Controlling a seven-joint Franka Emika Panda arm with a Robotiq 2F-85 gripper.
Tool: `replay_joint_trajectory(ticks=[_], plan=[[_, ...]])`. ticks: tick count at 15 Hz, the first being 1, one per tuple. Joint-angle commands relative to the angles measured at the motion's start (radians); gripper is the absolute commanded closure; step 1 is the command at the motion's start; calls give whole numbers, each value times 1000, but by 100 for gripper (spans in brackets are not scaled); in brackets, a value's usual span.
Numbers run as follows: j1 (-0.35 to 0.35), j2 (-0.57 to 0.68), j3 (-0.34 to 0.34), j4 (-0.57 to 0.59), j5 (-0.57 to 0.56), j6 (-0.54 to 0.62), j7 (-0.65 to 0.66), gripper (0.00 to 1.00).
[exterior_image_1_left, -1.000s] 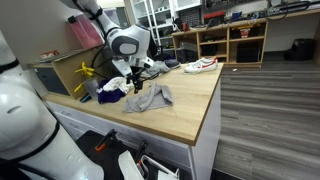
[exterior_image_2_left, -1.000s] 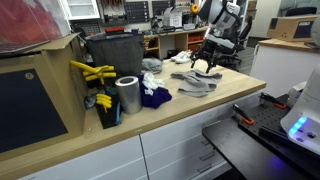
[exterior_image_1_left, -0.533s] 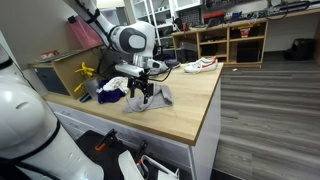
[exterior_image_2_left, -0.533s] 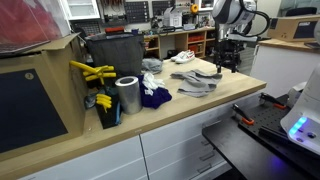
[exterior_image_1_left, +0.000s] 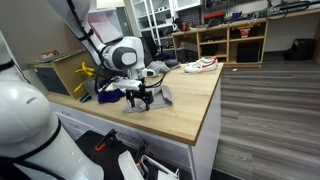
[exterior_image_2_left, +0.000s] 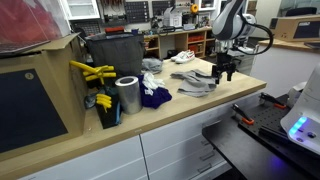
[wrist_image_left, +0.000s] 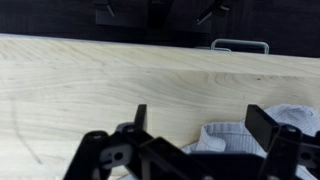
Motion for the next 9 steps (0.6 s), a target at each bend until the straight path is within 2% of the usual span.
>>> replay_joint_trajectory(ticks=[1, 2, 9], plan=[[17, 22, 0, -17, -2, 125, -16, 0], [18, 31, 2, -20, 2, 158, -19, 20], [10, 66, 51, -58, 43, 288, -57, 73]])
